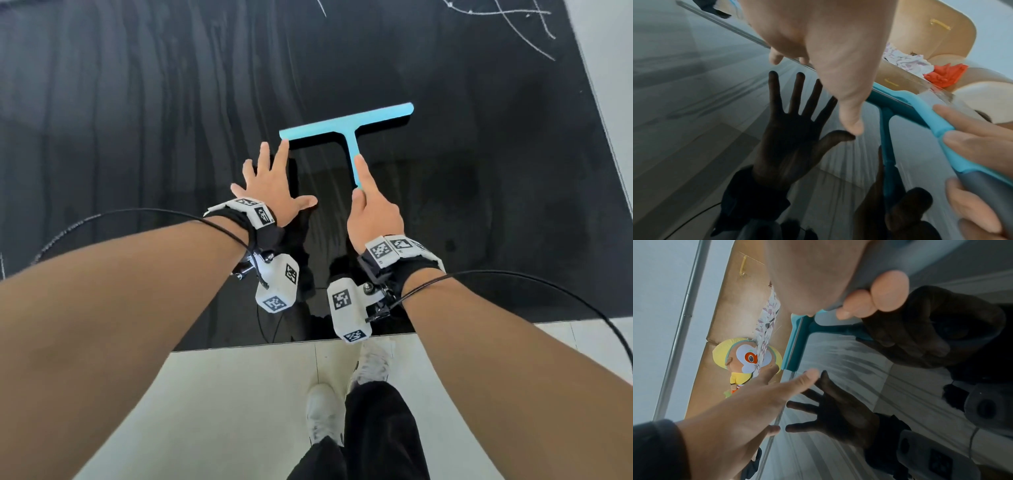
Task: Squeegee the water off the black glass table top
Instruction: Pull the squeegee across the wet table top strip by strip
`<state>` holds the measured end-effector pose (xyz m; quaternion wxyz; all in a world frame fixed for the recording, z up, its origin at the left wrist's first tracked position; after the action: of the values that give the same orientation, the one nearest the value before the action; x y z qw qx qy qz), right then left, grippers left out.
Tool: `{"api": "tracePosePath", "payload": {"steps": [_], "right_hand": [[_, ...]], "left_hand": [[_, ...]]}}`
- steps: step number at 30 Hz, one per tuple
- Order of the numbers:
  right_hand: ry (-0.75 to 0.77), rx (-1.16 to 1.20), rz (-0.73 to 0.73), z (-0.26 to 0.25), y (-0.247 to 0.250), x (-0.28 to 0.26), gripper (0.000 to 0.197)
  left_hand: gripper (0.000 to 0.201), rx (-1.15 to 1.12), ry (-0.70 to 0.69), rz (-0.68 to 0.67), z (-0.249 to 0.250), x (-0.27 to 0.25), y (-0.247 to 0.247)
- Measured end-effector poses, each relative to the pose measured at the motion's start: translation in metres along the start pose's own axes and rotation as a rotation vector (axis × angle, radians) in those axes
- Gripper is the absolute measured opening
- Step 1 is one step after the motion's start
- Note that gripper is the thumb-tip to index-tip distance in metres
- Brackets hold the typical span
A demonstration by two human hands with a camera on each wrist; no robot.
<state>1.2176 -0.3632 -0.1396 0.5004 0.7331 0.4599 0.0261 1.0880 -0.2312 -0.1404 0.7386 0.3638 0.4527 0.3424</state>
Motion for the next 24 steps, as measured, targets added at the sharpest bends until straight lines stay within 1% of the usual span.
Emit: {"api": "tracePosePath", "payload": {"steps": [1, 2, 6, 7, 9, 12, 14, 18, 20, 22, 24], "right_hand": [[-0.007, 0.002, 0.013, 0.004, -0.002, -0.008, 0.053], [-0.011, 0.004, 0.029, 0.007, -0.005, -0.015, 0.053], [-0.018, 0.011, 0.061, 0.018, -0.013, -0.045, 0.053], [-0.019, 0.008, 0.066, 0.021, -0.016, -0.052, 0.053], [-0.027, 0.020, 0.081, 0.029, -0.019, -0.066, 0.053], [-0.034, 0.014, 0.106, 0.042, -0.025, -0.087, 0.052], [-0.036, 0.012, 0.117, 0.052, -0.028, -0.101, 0.052], [-0.034, -0.006, 0.126, 0.066, -0.035, -0.121, 0.052], [-0.033, -0.001, 0.117, 0.072, -0.038, -0.133, 0.052], [-0.017, 0.014, 0.109, 0.081, -0.038, -0.151, 0.053], [-0.001, 0.011, 0.108, 0.091, -0.039, -0.169, 0.053]], "left_hand": [[0.114, -0.002, -0.019, -0.009, 0.000, -0.008, -0.003], [0.118, 0.004, -0.028, -0.028, -0.001, -0.014, -0.006], [0.149, 0.092, -0.025, -0.175, -0.006, -0.049, -0.026], [0.154, 0.121, -0.025, -0.198, -0.008, -0.056, -0.032], [0.156, 0.114, 0.011, -0.208, -0.016, -0.067, -0.042], [0.153, 0.044, 0.048, -0.153, -0.022, -0.074, -0.047], [0.147, 0.049, 0.032, -0.127, -0.015, -0.080, -0.046], [0.124, 0.050, 0.014, -0.070, -0.006, -0.096, -0.046], [0.111, 0.064, -0.003, 0.001, -0.007, -0.111, -0.050], [0.108, 0.058, 0.012, 0.084, -0.010, -0.132, -0.056], [0.107, 0.029, 0.050, 0.104, -0.016, -0.151, -0.062]]}}
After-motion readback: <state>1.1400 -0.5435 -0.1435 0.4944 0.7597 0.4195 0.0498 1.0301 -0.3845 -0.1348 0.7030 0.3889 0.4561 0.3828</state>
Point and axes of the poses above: each hand's wrist, its own x-axis towards the middle knuckle, its own y-axis out of the back of the hand, z = x × y, the point moved 6 cm from there along x, towards the middle knuckle, and after that the axes turned 10 degrees about -x, right-handed, at the moved point
